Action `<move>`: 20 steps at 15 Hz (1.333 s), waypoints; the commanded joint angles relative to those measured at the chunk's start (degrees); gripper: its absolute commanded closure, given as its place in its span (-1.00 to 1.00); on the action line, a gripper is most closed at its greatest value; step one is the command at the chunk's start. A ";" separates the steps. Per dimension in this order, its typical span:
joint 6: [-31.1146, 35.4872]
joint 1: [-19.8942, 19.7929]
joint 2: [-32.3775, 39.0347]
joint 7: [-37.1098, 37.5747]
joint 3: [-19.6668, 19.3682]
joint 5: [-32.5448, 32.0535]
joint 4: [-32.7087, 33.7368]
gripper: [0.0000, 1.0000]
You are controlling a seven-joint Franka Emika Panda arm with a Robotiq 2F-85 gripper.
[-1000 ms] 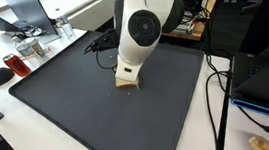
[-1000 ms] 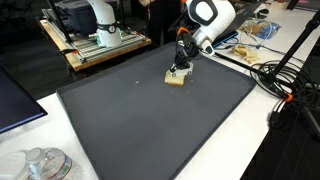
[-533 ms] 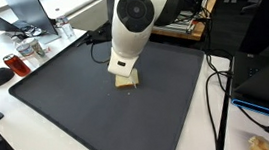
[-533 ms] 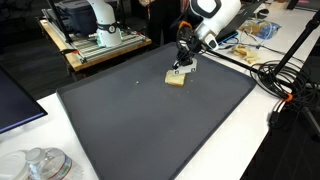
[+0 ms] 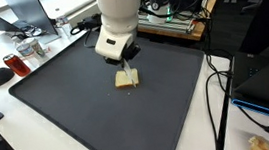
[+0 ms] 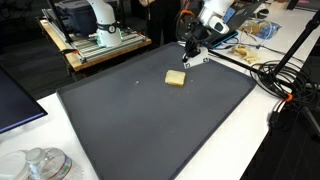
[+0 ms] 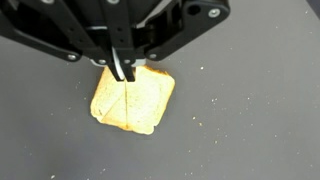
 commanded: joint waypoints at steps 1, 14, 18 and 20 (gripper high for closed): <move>10.25 -2.62 -6.66 0.33 0.91 5.33 -8.75 0.98; 31.36 -3.24 -9.61 2.58 0.66 11.58 -20.34 0.92; 30.68 -1.84 -9.21 4.54 0.06 9.60 -19.80 0.98; 30.81 0.18 -8.12 7.11 -0.72 6.96 -18.74 0.98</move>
